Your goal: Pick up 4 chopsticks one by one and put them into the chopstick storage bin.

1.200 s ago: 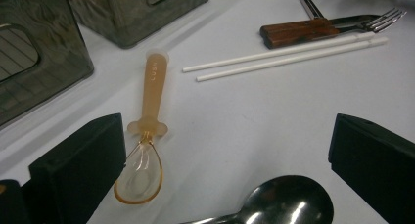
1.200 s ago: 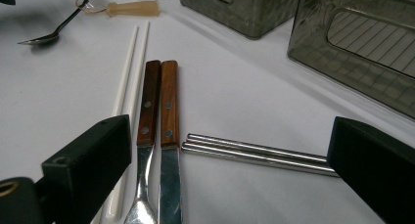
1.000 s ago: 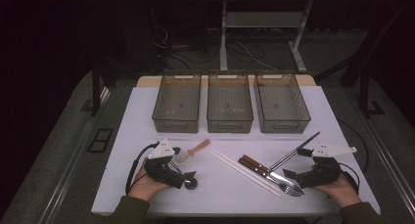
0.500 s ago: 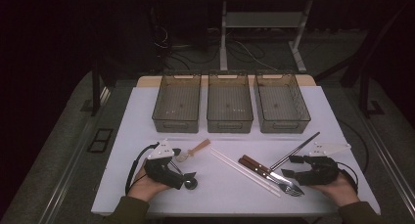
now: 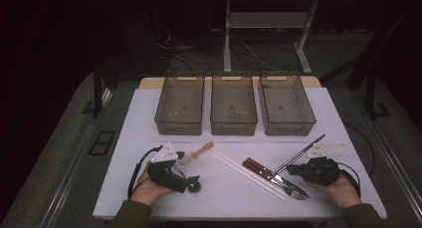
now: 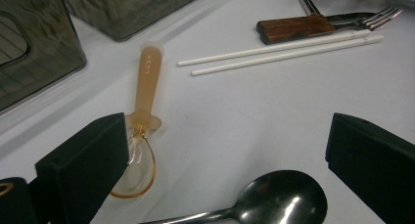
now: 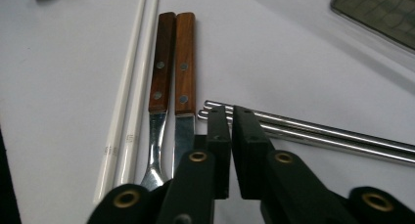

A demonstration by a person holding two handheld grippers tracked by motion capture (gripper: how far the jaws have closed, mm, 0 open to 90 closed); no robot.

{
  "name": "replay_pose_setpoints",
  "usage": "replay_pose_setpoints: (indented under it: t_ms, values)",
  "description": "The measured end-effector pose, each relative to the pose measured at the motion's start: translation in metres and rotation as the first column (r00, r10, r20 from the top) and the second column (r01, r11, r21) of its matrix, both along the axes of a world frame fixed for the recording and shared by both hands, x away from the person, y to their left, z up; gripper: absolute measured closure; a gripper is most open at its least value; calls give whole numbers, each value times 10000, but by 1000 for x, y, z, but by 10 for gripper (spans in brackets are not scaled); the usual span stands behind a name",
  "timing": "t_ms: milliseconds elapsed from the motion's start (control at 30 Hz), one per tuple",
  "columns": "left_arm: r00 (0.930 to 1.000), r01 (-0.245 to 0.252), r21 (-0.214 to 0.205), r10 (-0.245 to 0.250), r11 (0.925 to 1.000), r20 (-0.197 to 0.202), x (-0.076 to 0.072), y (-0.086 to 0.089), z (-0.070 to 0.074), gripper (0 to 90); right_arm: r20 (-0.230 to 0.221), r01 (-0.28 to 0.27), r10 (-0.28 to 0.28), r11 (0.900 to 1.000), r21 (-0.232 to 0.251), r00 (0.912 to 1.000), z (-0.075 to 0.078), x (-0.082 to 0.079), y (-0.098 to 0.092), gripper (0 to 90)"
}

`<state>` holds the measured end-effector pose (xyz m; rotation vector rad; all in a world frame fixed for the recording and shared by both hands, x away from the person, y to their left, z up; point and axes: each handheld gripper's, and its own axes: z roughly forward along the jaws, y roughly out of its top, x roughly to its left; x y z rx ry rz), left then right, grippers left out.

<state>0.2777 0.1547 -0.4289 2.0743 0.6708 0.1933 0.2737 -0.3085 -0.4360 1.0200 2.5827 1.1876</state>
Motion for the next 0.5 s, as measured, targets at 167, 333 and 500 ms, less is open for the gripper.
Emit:
replay_pose_setpoints:
  t_ms: [167, 333, 500]
  values:
    - [10000, -8, -10, 8, 10000, 9, 0, 0, 0, 10, -25, -200, 199, 9996, -181, 9998, -2, 4, 5, 897]
    - [10000, -4, -3, 4, 10000, 0, 0, 0, 0, 10, -88, -427, 423, 9976, -538, 9991, -6, 9, 12, 897]
    - [10000, -2, -17, 2, 10000, 9, 0, 0, 0, 10, -104, -515, 509, 9961, -719, 9987, -8, 11, 17, 897]
